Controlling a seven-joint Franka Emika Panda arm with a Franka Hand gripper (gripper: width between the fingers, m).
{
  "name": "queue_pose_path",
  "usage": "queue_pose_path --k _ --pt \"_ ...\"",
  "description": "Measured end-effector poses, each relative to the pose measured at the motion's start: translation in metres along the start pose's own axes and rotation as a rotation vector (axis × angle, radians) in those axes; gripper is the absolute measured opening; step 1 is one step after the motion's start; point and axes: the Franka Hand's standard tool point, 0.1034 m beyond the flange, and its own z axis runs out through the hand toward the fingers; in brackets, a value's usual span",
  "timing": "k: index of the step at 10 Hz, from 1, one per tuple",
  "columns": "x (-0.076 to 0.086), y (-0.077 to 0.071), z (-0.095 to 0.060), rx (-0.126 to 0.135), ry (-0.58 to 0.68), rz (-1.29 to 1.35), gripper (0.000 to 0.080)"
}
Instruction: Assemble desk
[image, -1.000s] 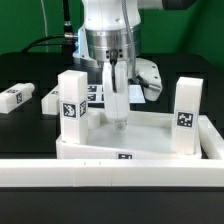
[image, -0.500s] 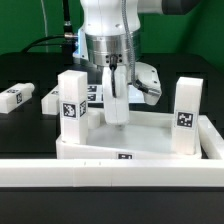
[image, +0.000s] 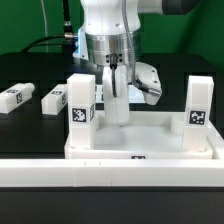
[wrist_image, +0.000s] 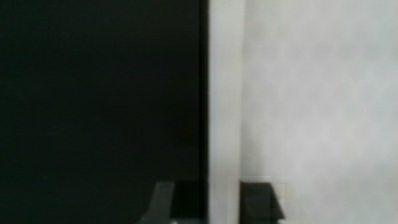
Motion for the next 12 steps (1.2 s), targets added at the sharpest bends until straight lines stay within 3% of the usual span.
queue_pose_path --k 4,7,12 --pt "0.002 0.000 -0.001 0.001 0.001 -0.025 0.0074" --pt "0.026 -0.003 -0.007 0.010 0.009 -0.186 0.0072" --pt "0.030 -0.003 -0.006 0.009 0.016 -0.365 0.0070"
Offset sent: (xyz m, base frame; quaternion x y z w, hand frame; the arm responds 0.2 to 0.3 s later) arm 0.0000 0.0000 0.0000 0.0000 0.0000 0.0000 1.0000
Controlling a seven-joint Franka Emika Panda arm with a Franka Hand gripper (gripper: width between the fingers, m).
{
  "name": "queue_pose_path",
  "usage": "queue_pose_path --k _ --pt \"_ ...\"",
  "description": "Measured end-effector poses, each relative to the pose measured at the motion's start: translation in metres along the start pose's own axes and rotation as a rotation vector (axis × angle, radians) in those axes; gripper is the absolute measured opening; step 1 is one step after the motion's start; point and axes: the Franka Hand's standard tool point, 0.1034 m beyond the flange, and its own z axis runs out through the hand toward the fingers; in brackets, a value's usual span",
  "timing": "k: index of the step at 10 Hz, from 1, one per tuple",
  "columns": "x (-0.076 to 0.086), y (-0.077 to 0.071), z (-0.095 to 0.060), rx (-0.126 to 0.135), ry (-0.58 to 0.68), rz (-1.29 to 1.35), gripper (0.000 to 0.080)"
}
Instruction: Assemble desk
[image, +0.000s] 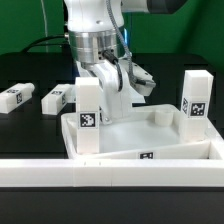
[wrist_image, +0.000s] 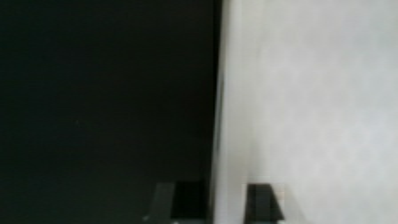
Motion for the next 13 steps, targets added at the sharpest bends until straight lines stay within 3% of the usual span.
queue_pose_path --k 7,13 --pt "0.024 0.010 -0.002 -0.005 0.027 -0.387 0.0070" --pt "0.029 0.012 -0.002 -0.013 0.029 -0.736 0.0069"
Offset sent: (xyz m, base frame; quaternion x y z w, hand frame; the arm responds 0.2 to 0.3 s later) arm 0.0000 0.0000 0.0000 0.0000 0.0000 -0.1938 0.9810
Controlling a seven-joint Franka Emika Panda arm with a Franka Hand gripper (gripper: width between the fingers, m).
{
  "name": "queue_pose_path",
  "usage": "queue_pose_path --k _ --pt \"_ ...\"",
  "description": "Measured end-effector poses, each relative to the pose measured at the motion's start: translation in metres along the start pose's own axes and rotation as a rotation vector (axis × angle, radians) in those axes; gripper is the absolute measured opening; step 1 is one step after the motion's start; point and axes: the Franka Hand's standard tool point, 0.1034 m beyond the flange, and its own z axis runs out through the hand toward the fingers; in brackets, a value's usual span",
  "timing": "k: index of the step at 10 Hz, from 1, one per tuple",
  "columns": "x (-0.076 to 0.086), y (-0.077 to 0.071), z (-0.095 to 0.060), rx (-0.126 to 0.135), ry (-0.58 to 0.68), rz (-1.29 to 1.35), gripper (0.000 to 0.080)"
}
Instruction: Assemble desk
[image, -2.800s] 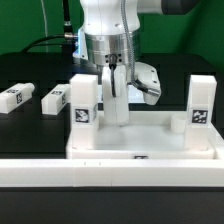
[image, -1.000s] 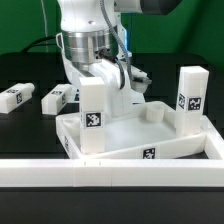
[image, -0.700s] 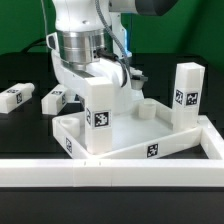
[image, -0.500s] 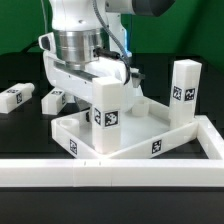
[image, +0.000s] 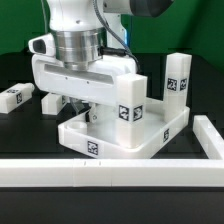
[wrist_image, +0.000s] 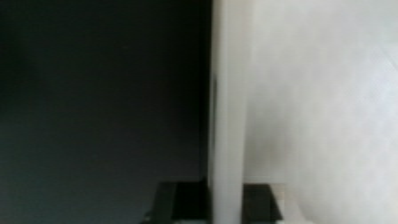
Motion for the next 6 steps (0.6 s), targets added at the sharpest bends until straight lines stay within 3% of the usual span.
queue_pose_path --k 4,6 --pt "0.0009 0.0019 0.0000 -0.001 0.000 -0.249 0.0063" --pt "0.0029 -0.0024 -0.0010 -0.016 0.002 -0.391 0.0063"
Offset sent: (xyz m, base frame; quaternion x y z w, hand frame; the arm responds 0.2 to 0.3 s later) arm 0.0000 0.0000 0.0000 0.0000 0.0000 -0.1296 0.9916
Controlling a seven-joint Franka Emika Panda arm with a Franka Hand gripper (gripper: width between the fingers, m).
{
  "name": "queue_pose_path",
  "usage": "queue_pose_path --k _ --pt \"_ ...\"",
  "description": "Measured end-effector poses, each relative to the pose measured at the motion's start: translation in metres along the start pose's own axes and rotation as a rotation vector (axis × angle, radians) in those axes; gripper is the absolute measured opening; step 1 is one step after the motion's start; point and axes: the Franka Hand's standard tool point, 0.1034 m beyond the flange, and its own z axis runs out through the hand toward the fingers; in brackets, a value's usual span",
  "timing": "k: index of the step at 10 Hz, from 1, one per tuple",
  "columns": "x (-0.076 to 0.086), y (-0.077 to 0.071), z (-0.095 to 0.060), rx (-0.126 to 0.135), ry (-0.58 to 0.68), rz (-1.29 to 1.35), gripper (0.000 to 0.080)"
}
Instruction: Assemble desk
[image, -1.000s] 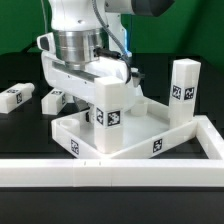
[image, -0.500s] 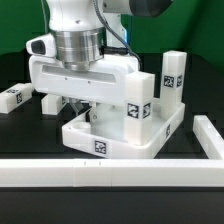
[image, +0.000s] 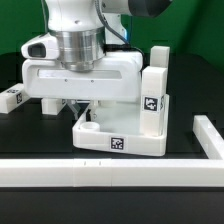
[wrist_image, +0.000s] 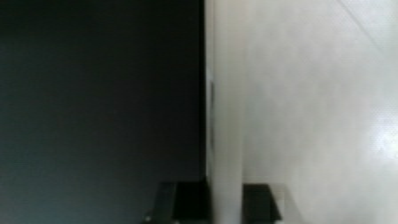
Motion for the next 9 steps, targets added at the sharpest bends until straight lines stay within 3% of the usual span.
queue_pose_path --k 4,9 --pt "0.018 -0.010 0.000 -0.042 0.011 -0.388 0.0063" --pt "0.022 -0.008 0.000 -0.072 0.000 -0.690 0.0063"
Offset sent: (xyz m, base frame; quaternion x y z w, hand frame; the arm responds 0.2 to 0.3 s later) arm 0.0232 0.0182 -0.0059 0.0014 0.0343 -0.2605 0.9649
